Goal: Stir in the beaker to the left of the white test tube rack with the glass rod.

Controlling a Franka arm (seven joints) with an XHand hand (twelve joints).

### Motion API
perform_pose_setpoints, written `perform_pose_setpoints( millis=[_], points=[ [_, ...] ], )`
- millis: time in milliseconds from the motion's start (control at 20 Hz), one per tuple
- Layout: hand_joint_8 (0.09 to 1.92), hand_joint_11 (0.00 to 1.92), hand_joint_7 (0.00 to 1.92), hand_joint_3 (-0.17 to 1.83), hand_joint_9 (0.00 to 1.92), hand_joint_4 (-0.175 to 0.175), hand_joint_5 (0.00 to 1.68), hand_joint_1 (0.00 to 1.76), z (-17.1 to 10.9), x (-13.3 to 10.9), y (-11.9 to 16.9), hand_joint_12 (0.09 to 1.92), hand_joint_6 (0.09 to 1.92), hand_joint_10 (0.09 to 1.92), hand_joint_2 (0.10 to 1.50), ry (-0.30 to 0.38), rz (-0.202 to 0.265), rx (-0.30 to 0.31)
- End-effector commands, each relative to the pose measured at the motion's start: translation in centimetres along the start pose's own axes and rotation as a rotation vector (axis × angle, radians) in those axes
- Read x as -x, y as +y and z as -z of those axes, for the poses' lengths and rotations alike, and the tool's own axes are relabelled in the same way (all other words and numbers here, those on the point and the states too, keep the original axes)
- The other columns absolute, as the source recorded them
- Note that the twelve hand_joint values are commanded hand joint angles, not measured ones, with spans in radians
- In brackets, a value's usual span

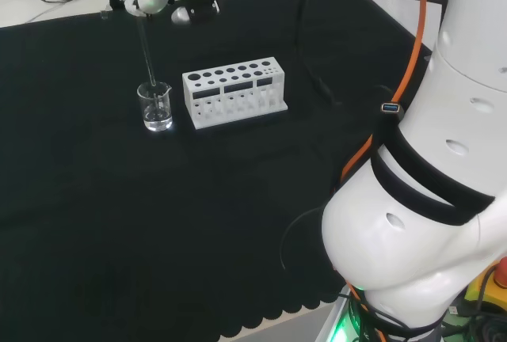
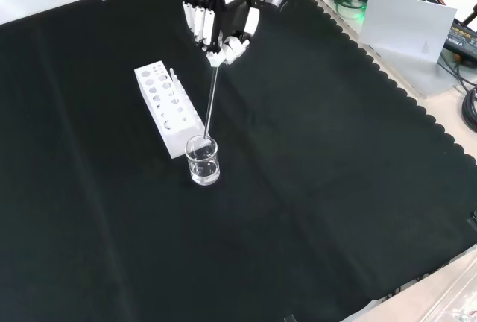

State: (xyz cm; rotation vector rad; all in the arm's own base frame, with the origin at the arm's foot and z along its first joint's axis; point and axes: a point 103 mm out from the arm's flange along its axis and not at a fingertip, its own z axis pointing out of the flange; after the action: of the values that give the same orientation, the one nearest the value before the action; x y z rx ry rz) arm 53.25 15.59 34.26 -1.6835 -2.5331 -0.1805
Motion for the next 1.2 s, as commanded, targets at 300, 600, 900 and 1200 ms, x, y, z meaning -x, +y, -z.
perform_pose_setpoints(
  millis=[300, 600, 900, 1200],
  points=[
    [1.11, 1.60, 1.16, 0.54, 1.59, -0.175, 1.18, 1.31, -2.2, 0.7, 1.9, 0.78, 0.50, 0.86, 0.77, -0.018, 0.048, -0.017],
    [1.11, 1.59, 1.16, 0.54, 1.59, -0.175, 1.18, 1.31, -2.9, 1.3, 2.0, 0.78, 0.50, 0.86, 0.77, -0.023, 0.046, -0.024],
    [1.11, 1.59, 1.16, 0.54, 1.59, -0.175, 1.18, 1.31, -4.2, 1.9, 2.4, 0.78, 0.50, 0.86, 0.77, -0.020, 0.055, -0.046],
    [1.11, 1.59, 1.16, 0.54, 1.59, -0.175, 1.18, 1.31, -6.0, 3.1, 2.5, 0.78, 0.50, 0.86, 0.77, -0.030, 0.054, -0.067]
  ],
)
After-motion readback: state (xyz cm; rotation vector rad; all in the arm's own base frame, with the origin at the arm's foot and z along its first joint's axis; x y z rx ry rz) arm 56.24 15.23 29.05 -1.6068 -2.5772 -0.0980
